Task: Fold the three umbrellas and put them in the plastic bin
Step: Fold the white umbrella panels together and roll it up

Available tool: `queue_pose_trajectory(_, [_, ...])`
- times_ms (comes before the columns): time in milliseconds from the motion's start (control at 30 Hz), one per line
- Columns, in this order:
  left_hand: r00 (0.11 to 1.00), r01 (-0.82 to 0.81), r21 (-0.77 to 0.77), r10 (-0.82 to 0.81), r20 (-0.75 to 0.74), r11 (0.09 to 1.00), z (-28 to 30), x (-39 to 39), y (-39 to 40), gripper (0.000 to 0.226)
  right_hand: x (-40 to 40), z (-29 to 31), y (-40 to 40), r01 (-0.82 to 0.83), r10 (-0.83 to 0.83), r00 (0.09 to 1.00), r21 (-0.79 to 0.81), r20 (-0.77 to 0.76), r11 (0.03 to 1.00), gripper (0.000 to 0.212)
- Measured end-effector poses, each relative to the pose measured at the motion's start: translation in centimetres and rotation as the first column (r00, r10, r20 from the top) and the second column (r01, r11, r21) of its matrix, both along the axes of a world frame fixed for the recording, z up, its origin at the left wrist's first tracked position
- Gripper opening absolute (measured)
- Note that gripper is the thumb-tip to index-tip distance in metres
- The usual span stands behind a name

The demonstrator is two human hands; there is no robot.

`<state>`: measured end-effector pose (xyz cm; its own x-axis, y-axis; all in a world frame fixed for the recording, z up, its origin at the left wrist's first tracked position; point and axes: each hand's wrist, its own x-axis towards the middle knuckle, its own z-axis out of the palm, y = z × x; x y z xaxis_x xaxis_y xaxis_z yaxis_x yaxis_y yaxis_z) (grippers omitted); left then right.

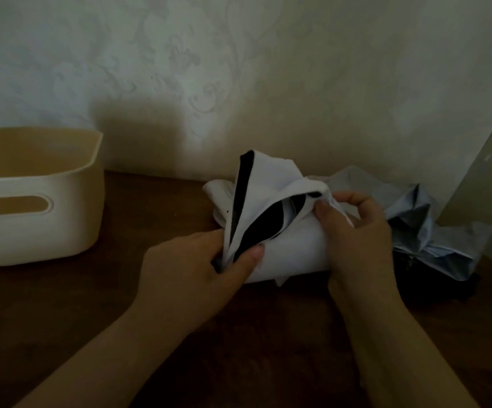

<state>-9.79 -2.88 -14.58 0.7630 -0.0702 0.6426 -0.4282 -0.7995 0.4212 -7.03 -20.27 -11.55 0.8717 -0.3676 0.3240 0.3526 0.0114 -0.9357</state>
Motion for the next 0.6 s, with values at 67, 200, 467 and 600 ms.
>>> queue_pose_trajectory(67, [0.974, 0.0, -0.128, -0.029, -0.224, 0.992, 0.3, 0.1, 0.1, 0.066, -0.3, -0.1, 0.2, -0.013, 0.016, 0.998, -0.039, 0.066, 0.999, 0.018])
queue_pose_trajectory(200, [0.893, 0.095, -0.308, -0.218, -0.393, 0.947, -0.8, 1.0, 0.4, 0.063, -0.8, -0.5, 1.0, -0.046, 0.064, 0.987, -0.123, 0.148, 0.991, 0.018])
queue_pose_trajectory(467, [0.841, 0.059, -0.293, -0.205, -0.5, 0.954, -0.3, 0.6, -0.3, 0.062, -0.5, -1.1, 1.3, -0.002, 0.013, 0.994, -0.104, 0.111, 0.995, 0.012])
queue_pose_trajectory(600, [0.85, 0.002, -0.461, -0.245, -0.467, 0.887, -0.3, 0.7, -0.4, 0.047, -0.8, -0.8, 1.6, -0.036, 0.058, 0.989, -0.154, 0.139, 0.987, 0.008])
